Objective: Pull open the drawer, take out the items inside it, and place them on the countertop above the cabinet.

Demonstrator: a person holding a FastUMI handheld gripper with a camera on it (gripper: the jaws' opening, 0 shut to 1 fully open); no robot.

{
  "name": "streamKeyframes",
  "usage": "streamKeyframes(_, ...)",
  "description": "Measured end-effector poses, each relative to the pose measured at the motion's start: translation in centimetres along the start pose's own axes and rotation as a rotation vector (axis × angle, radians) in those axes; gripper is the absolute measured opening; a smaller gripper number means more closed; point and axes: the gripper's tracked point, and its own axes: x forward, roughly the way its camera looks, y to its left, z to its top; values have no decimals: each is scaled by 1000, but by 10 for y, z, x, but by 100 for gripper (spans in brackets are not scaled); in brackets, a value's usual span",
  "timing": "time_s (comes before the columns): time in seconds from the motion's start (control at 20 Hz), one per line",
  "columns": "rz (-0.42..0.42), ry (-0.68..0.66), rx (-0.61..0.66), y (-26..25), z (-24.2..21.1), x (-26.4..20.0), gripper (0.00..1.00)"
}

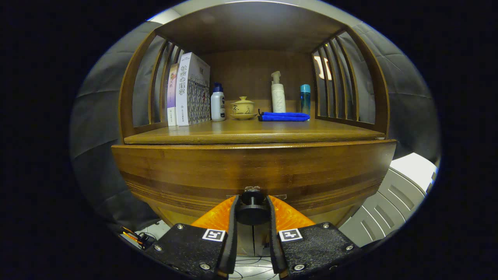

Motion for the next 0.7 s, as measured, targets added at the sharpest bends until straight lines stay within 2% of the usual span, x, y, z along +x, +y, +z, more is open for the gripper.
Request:
streamKeyframes(0.2, 10, 11, -1, 0, -7, -26, 36)
streamKeyframes(0.7, 11, 22, 108, 5, -36, -94, 36)
